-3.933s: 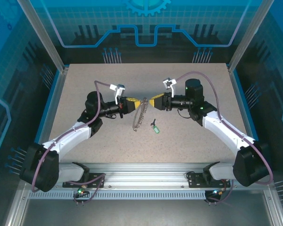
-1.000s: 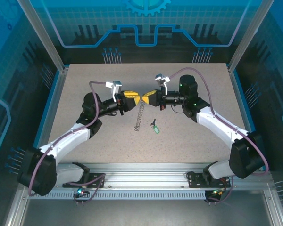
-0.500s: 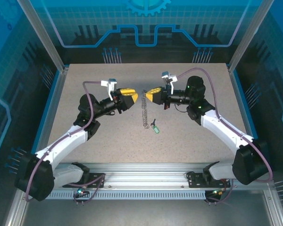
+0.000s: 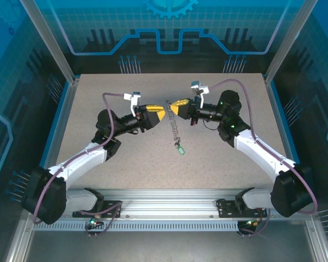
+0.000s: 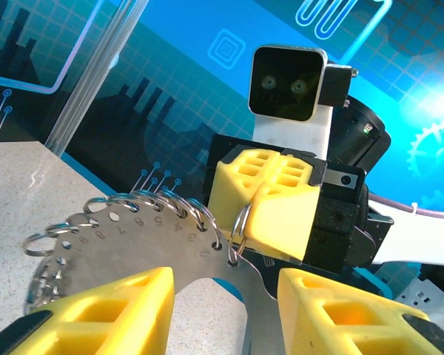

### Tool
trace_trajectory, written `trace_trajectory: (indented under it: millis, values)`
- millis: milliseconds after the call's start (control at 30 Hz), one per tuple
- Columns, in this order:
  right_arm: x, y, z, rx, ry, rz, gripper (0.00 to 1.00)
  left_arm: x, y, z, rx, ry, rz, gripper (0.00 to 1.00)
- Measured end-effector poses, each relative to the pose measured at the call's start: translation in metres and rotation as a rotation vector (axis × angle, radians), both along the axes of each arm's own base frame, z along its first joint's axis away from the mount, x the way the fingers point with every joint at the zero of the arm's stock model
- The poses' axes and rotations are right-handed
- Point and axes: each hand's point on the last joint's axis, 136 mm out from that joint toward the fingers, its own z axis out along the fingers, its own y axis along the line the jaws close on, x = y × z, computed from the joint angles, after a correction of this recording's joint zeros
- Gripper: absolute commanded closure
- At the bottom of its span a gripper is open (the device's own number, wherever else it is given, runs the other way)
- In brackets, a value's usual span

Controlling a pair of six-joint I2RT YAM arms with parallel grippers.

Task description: Put the keys on the keyring

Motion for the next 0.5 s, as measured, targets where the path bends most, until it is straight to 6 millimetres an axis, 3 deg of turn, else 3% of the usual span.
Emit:
trace_trajectory:
  millis: [500]
  values:
    - [0.0029, 0.0009, 0.0008, 0.012, 0.018, -0.014, 1.0, -0.0044, -0.0069, 0.0038, -0.022, -0.006, -0.025, 0.59]
